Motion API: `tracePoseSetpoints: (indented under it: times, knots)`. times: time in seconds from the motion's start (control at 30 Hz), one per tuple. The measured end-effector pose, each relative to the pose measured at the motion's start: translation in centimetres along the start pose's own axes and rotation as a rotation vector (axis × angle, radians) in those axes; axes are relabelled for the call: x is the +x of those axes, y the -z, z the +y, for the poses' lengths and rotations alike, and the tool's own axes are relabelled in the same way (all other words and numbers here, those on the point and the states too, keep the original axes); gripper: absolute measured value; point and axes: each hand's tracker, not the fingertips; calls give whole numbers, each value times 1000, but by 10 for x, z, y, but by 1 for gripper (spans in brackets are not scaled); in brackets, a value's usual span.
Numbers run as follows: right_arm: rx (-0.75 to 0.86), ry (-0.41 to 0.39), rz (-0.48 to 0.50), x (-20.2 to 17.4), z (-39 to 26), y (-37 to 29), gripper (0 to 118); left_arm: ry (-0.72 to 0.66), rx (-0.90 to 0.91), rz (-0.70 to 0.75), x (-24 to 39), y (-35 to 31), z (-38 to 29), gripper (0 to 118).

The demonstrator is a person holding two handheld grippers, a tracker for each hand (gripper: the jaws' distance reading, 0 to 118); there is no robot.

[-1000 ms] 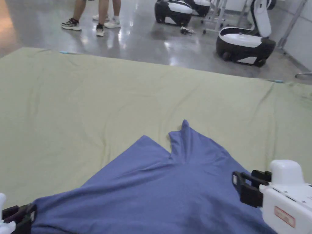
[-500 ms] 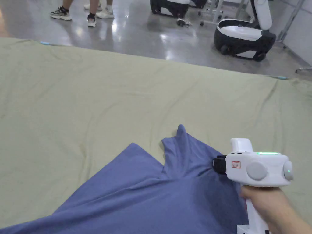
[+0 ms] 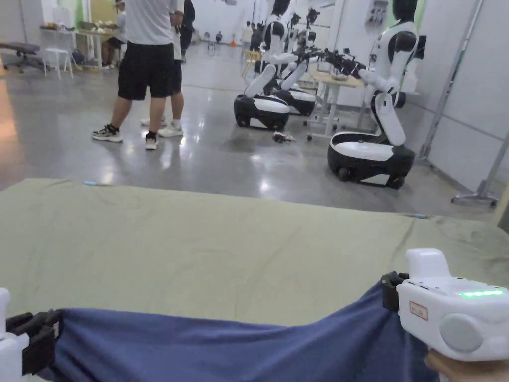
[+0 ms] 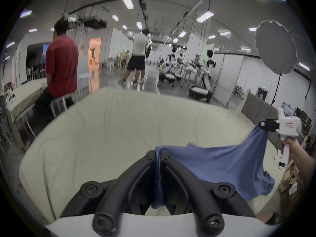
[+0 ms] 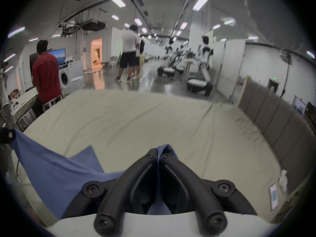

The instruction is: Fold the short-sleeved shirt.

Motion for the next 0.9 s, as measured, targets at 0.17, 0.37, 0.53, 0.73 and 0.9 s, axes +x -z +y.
tracePoseSetpoints:
  times: [0.17, 0.37, 0.53, 0.73, 0.9]
  knots:
    - [123, 42, -78, 39, 72, -72, 2, 24, 98, -5, 18, -9, 85, 2]
    - [294, 137, -116, 73, 145, -152, 2, 45, 200, 21, 29, -34, 178, 2]
    - [397, 142, -105, 79, 196, -173, 2, 115, 288, 75, 38, -49, 237, 2]
    - [463, 116, -117, 49, 248, -168, 2, 130, 328, 168, 38, -35, 290, 2]
    - [475, 116, -119, 45, 295, -128, 2, 123, 319, 196, 39, -14, 325, 2]
